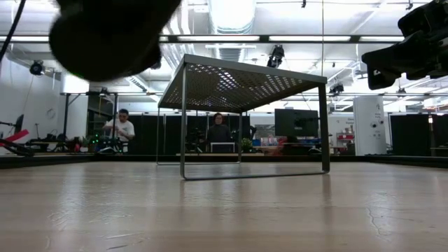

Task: Pick & Place Mini shaped plates
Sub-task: Stack the distorted square plate on top of the distorted square plate on the shelf

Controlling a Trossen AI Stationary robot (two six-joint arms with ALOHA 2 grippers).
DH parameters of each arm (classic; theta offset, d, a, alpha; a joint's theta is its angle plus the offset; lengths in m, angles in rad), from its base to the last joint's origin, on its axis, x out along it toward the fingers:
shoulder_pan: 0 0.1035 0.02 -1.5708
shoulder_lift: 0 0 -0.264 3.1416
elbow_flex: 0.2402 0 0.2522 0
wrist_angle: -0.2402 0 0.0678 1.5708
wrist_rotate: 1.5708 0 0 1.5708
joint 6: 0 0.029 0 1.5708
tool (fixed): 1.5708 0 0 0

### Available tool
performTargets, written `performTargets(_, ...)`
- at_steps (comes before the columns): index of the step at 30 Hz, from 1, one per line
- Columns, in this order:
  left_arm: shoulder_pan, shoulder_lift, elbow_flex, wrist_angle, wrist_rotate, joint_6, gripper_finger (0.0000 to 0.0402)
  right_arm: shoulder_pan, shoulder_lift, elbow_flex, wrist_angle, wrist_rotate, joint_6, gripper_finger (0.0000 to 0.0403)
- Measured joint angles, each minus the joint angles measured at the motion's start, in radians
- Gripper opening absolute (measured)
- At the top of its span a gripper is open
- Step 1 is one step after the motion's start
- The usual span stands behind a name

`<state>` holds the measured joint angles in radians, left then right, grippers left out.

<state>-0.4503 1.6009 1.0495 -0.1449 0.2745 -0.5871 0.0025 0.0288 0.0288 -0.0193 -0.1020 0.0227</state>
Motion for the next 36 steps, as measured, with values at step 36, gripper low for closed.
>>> performTargets(36,-0.067,0.005,-0.188,-0.140,-0.536,-1.152,0.0071,0.000,0.000,0.000,0.000,0.000,0.000,0.0009)
